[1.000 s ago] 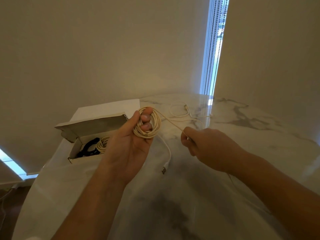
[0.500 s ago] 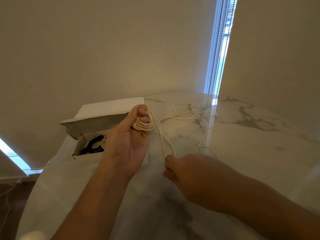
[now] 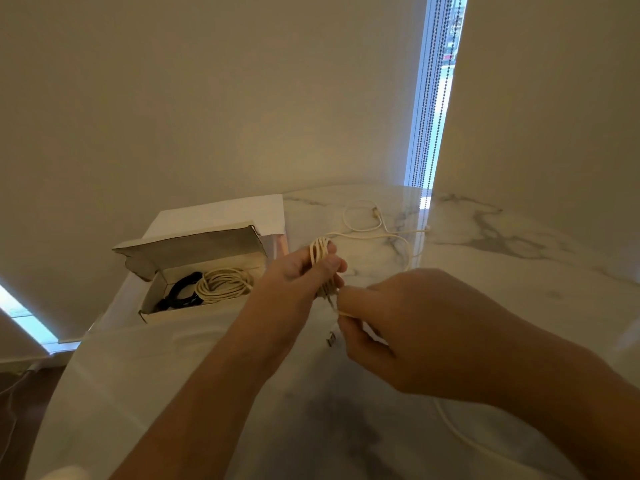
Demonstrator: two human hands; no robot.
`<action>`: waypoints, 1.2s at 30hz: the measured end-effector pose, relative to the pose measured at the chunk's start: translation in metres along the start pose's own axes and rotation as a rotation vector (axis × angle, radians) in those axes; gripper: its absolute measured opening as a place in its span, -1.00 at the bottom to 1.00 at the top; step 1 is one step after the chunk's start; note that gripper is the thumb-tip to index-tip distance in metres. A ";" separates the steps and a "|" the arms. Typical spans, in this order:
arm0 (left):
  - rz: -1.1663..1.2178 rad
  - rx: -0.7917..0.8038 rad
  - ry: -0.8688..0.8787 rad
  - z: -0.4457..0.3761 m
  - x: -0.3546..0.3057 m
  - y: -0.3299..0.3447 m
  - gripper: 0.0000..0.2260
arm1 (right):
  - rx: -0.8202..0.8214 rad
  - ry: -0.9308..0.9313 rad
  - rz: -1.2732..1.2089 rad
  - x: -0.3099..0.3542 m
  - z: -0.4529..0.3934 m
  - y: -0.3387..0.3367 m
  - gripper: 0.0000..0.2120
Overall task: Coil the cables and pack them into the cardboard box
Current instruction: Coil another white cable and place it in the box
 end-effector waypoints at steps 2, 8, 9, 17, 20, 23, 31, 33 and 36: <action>0.046 0.023 -0.037 0.000 0.000 0.003 -0.79 | -0.042 -0.032 -0.027 -0.002 0.002 -0.003 -0.86; 0.128 0.283 -0.011 0.001 -0.005 0.009 -0.33 | -0.148 -0.012 -0.054 -0.014 0.006 -0.021 -0.89; 0.065 0.329 0.003 0.003 -0.007 0.010 -0.31 | -0.164 0.003 -0.055 -0.018 0.007 -0.023 -0.92; -0.384 0.405 -0.062 0.007 -0.008 0.017 -0.67 | -0.214 0.014 -0.082 -0.038 0.000 -0.017 -0.81; -0.499 0.351 -0.056 0.008 -0.012 0.022 -0.92 | -0.249 -0.017 -0.033 -0.039 -0.002 -0.014 -0.77; -0.510 0.345 -0.069 0.008 -0.012 0.028 -0.93 | -0.244 -0.017 -0.097 -0.041 -0.003 -0.010 -0.83; -0.428 0.276 -0.048 0.006 -0.012 0.031 -0.78 | -0.161 0.059 -0.361 -0.053 -0.011 0.006 -0.86; -0.403 0.268 -0.048 0.005 -0.010 0.031 -0.79 | -0.166 0.056 -0.367 -0.053 -0.011 0.006 -0.88; -0.353 0.253 -0.061 0.004 -0.007 0.029 -0.78 | -0.188 0.064 -0.352 -0.052 -0.011 0.006 -0.87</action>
Point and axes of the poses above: each hand's wrist, its own z-axis away from the middle knuckle, its own y-axis out of the palm, x = y × z, the point moved 6 cm from there along -z, towards the middle knuckle, and after that the axes turned 12 degrees about x, right-handed, at the moved point
